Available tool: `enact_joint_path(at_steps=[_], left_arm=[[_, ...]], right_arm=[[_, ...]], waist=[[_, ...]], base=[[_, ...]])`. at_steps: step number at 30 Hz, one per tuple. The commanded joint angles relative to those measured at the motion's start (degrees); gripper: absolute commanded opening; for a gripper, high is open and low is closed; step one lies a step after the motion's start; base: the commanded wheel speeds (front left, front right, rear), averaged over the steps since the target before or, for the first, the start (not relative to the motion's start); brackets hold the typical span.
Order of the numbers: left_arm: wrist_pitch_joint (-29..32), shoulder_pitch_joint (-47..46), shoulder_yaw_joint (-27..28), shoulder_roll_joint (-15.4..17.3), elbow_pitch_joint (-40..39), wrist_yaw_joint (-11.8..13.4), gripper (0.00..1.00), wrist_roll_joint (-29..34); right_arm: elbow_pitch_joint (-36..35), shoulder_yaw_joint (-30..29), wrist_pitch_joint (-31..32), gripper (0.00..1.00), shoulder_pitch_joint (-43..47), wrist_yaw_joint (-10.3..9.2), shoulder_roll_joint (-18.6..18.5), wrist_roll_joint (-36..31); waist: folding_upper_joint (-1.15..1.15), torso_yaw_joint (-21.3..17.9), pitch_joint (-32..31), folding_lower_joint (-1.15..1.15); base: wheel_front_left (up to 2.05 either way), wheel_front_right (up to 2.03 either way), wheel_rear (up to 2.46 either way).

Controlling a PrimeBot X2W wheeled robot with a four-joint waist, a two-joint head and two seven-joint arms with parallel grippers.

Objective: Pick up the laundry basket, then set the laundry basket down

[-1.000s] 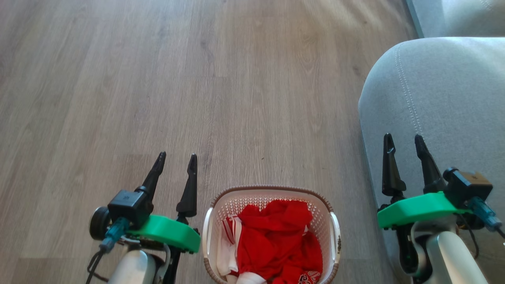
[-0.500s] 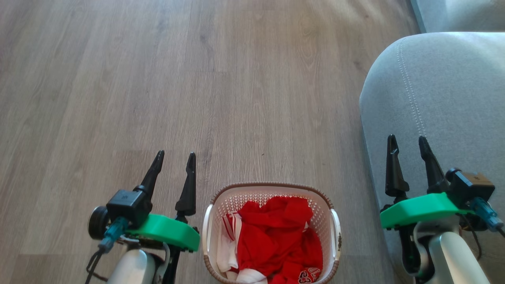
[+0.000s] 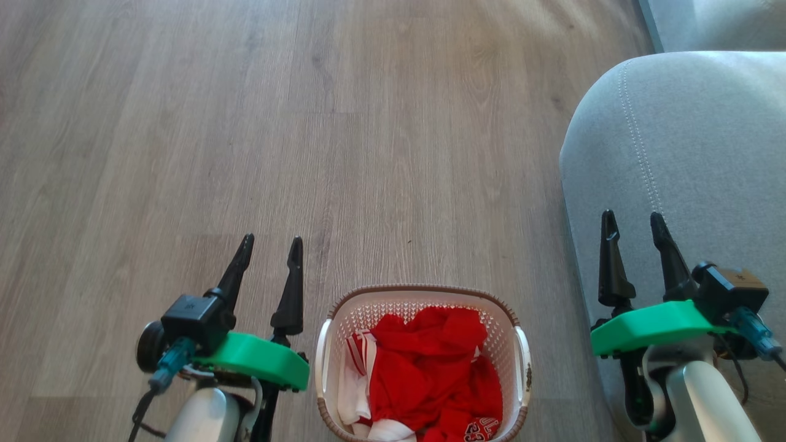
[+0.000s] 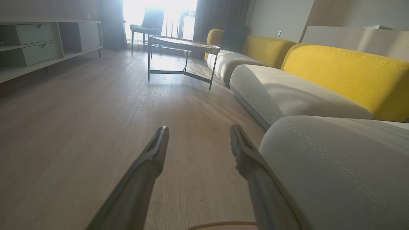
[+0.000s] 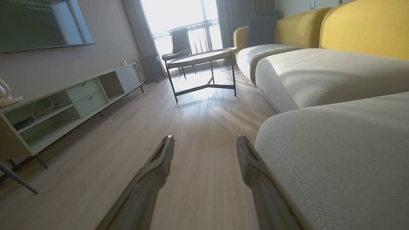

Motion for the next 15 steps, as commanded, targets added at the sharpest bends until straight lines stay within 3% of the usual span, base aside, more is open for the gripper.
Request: enact_joint_path(at_steps=[1, 15], left_arm=[[-0.3, -1.92, 2.32, -0.15, -1.78, 0.0, 1.0, -0.29], [-0.3, -1.97, 2.46, -0.15, -1.45, -0.11, 1.0, -0.7]], right_arm=[[-1.78, 1.47, -0.7, 1.0, -1.42, 0.39, 0.37, -0.55], [-1.41, 1.57, -0.7, 1.0, -1.54, 0.39, 0.37, -0.67]], waist=[[0.0, 0.0, 0.0, 0.0], [0.0, -0.04, 0.09, 0.0]], base=[[0.0, 0.0, 0.0], [0.0, 0.0, 0.0]])
